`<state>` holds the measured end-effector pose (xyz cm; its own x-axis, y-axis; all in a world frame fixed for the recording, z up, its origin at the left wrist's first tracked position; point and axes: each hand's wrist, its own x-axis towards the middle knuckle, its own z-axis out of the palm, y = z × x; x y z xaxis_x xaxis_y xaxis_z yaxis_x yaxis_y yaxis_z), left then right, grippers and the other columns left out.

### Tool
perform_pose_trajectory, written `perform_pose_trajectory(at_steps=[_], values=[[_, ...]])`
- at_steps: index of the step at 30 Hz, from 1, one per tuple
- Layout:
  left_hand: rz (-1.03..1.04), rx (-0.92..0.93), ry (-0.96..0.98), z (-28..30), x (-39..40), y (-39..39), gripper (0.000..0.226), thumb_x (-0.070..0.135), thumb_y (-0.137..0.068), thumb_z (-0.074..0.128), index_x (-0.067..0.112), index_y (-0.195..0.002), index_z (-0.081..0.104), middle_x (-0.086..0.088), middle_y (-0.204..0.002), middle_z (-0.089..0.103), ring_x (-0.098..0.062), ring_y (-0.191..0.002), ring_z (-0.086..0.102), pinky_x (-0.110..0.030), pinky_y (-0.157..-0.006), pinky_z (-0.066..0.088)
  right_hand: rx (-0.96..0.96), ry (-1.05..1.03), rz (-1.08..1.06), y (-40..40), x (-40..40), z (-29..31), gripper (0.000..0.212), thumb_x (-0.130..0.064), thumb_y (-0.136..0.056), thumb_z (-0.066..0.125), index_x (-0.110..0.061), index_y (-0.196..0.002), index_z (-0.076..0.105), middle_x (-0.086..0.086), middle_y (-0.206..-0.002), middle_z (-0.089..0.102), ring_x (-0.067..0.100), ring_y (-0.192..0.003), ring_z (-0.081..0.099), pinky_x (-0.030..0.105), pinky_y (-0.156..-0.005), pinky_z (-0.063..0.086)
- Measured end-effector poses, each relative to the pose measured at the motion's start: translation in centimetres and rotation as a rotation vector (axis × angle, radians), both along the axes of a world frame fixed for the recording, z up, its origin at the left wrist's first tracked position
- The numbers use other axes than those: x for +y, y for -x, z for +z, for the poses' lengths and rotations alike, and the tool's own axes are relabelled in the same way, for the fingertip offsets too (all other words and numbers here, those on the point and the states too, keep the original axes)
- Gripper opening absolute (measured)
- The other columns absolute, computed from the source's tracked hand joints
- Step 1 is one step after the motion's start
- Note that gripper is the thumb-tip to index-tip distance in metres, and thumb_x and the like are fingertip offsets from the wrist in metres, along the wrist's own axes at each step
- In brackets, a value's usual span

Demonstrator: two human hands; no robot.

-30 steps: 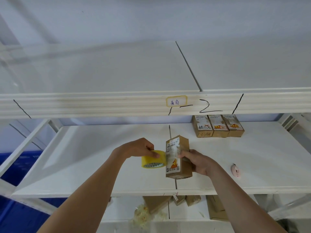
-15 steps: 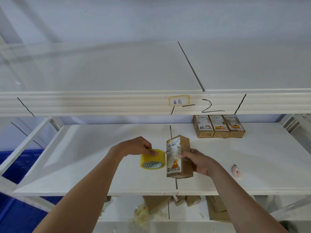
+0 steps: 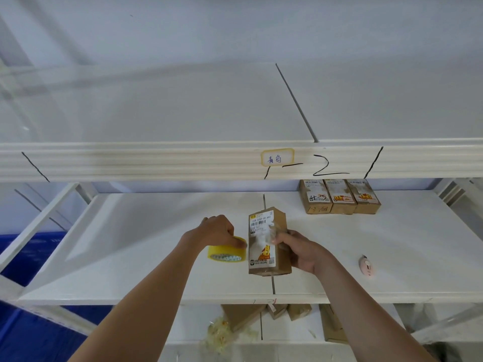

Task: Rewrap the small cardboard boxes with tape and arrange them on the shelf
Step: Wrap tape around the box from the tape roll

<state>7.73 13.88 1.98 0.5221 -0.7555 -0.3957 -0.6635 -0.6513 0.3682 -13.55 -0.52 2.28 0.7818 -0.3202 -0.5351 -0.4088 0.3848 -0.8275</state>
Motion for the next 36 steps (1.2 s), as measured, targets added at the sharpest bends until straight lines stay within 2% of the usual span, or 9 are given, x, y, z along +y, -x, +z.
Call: perform_pose_trajectory(at_steps=[6, 10, 15, 19, 22, 24, 27, 32, 36], values=[[0.039, 0.046, -0.028, -0.9, -0.1, -0.3, 0.057, 0.08, -0.062, 0.073, 0.024, -0.073, 0.071, 0.002, -0.083, 0.065, -0.022, -0.093, 0.055, -0.032, -0.073, 0.042, -0.019, -0.038, 0.003, -0.4, 0.5, -0.6, 0.05, -0.012, -0.076, 0.065, -0.009, -0.126, 0.063, 0.016, -0.111, 0.074, 0.029, -0.101, 0.071, 0.039, -0.086, 0.057], [0.035, 0.05, -0.004, -0.8, -0.1, 0.1, 0.054, 0.073, -0.072, 0.074, 0.021, -0.086, 0.074, 0.002, -0.086, 0.065, -0.018, -0.087, 0.054, -0.03, -0.076, 0.036, -0.006, -0.082, -0.04, -0.2, 0.5, -1.0, 0.033, -0.007, -0.093, 0.056, -0.009, -0.125, 0.062, 0.015, -0.11, 0.075, 0.03, -0.102, 0.071, 0.04, -0.087, 0.057], [0.045, 0.1, 0.02, -0.8, -0.2, 0.0, 0.054, 0.078, -0.064, 0.074, 0.027, -0.082, 0.073, 0.004, -0.085, 0.068, -0.02, -0.09, 0.064, -0.032, -0.076, 0.046, -0.021, -0.139, -0.137, -0.1, 0.6, -1.7, 0.039, -0.018, -0.094, 0.058, -0.011, -0.132, 0.061, 0.018, -0.118, 0.072, 0.036, -0.114, 0.067, 0.051, -0.104, 0.05], [0.064, 0.094, 0.08, -0.5, -0.5, 0.4, 0.044, 0.074, -0.069, 0.074, 0.032, -0.081, 0.071, 0.006, -0.086, 0.068, -0.018, -0.087, 0.066, -0.029, -0.071, 0.05, -0.123, -0.283, -0.217, 0.1, 0.7, -1.8, 0.042, -0.017, -0.094, 0.053, -0.013, -0.135, 0.059, 0.019, -0.127, 0.068, 0.039, -0.118, 0.065, 0.056, -0.107, 0.046], [0.053, 0.119, 0.084, -0.2, -0.7, 0.5, 0.04, 0.074, -0.068, 0.075, 0.036, -0.077, 0.069, 0.006, -0.087, 0.069, -0.017, -0.087, 0.067, -0.029, -0.07, 0.052, -0.135, -0.272, -0.198, 0.1, 1.0, -1.2, 0.035, -0.029, -0.098, 0.059, -0.016, -0.131, 0.062, 0.017, -0.124, 0.069, 0.037, -0.116, 0.066, 0.055, -0.106, 0.047], [0.032, 0.124, 0.064, 0.0, -0.6, 0.5, 0.042, 0.075, -0.067, 0.075, 0.036, -0.082, 0.069, 0.006, -0.091, 0.07, -0.018, -0.089, 0.068, -0.032, -0.076, 0.056, -0.094, -0.191, -0.128, 0.0, 1.1, -0.9, 0.042, -0.036, -0.092, 0.068, -0.017, -0.13, 0.062, 0.015, -0.122, 0.071, 0.034, -0.114, 0.068, 0.053, -0.105, 0.049], [0.021, 0.126, 0.062, 0.2, -0.7, 0.6, 0.046, 0.074, -0.068, 0.075, 0.033, -0.09, 0.071, 0.005, -0.095, 0.07, -0.018, -0.092, 0.068, -0.03, -0.078, 0.056, -0.057, -0.101, -0.083, -0.3, 1.0, -1.1, 0.055, -0.023, -0.082, 0.077, -0.014, -0.133, 0.059, 0.015, -0.116, 0.073, 0.031, -0.108, 0.071, 0.048, -0.097, 0.054], [0.03, 0.171, 0.075, 0.8, -0.9, 0.8, 0.056, 0.068, -0.073, 0.076, 0.026, -0.11, 0.073, 0.004, -0.101, 0.062, -0.02, -0.099, 0.064, -0.028, -0.079, 0.052, -0.075, -0.091, -0.13, -0.5, 0.8, -1.4, 0.046, -0.012, -0.087, 0.073, -0.015, -0.131, 0.059, 0.016, -0.114, 0.074, 0.033, -0.105, 0.072, 0.046, -0.09, 0.058], [0.026, 0.194, 0.065, 1.2, -0.7, 1.0, 0.057, 0.066, -0.074, 0.077, 0.026, -0.115, 0.073, 0.005, -0.105, 0.062, -0.02, -0.102, 0.063, -0.028, -0.083, 0.053, -0.098, -0.108, -0.123, -0.2, 0.9, -1.2, 0.042, -0.008, -0.089, 0.069, -0.018, -0.128, 0.061, 0.015, -0.115, 0.074, 0.034, -0.105, 0.072, 0.045, -0.086, 0.059]])
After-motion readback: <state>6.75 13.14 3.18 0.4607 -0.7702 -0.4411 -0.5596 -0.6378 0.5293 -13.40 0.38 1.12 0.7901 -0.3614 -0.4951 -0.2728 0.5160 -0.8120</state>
